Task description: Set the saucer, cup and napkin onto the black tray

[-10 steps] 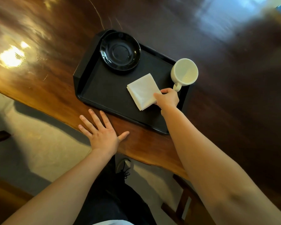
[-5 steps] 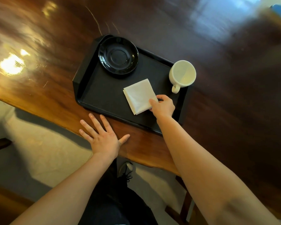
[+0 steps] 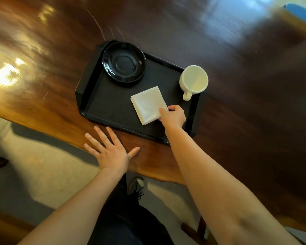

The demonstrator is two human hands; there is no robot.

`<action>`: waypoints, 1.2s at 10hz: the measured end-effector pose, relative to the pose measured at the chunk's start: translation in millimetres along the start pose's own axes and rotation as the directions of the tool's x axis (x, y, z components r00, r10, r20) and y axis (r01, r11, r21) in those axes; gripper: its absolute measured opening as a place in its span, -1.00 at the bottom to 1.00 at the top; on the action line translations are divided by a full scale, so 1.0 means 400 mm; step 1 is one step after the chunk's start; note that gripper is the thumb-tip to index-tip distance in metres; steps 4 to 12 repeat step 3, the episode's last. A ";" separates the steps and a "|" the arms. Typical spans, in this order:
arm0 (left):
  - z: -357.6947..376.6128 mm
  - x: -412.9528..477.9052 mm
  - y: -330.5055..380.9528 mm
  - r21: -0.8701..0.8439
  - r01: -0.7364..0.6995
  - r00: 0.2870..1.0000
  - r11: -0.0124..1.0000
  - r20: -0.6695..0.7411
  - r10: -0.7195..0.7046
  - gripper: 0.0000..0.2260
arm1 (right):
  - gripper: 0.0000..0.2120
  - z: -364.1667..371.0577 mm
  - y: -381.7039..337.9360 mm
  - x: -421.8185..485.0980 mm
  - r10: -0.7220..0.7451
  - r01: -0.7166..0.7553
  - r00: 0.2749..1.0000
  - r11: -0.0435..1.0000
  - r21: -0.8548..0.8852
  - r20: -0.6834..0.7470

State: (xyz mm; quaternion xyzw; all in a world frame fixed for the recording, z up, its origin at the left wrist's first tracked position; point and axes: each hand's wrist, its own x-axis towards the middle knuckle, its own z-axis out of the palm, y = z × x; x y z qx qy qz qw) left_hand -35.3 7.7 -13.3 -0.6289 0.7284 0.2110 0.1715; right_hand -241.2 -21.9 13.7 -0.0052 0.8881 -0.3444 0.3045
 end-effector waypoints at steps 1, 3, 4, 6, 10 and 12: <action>-0.015 -0.004 0.001 -0.003 0.000 1.000 1.000 0.026 0.000 0.16 | -0.58 -0.034 -0.003 -0.017 0.022 -0.020 0.999 0.998 -0.054 0.042; -0.068 -0.016 0.012 -0.004 0.053 0.996 0.999 0.078 -0.052 0.10 | -0.81 -0.145 -0.003 -0.099 -0.063 0.096 0.979 0.981 -0.166 0.196; -0.068 -0.016 0.012 -0.004 0.053 0.996 0.999 0.078 -0.052 0.10 | -0.81 -0.145 -0.003 -0.099 -0.063 0.096 0.979 0.981 -0.166 0.196; -0.068 -0.016 0.012 -0.004 0.053 0.996 0.999 0.078 -0.052 0.10 | -0.81 -0.145 -0.003 -0.099 -0.063 0.096 0.979 0.981 -0.166 0.196; -0.068 -0.016 0.012 -0.004 0.053 0.996 0.999 0.078 -0.052 0.10 | -0.81 -0.145 -0.003 -0.099 -0.063 0.096 0.979 0.981 -0.166 0.196; -0.068 -0.016 0.012 -0.004 0.053 0.996 0.999 0.078 -0.052 0.10 | -0.81 -0.145 -0.003 -0.099 -0.063 0.096 0.979 0.981 -0.166 0.196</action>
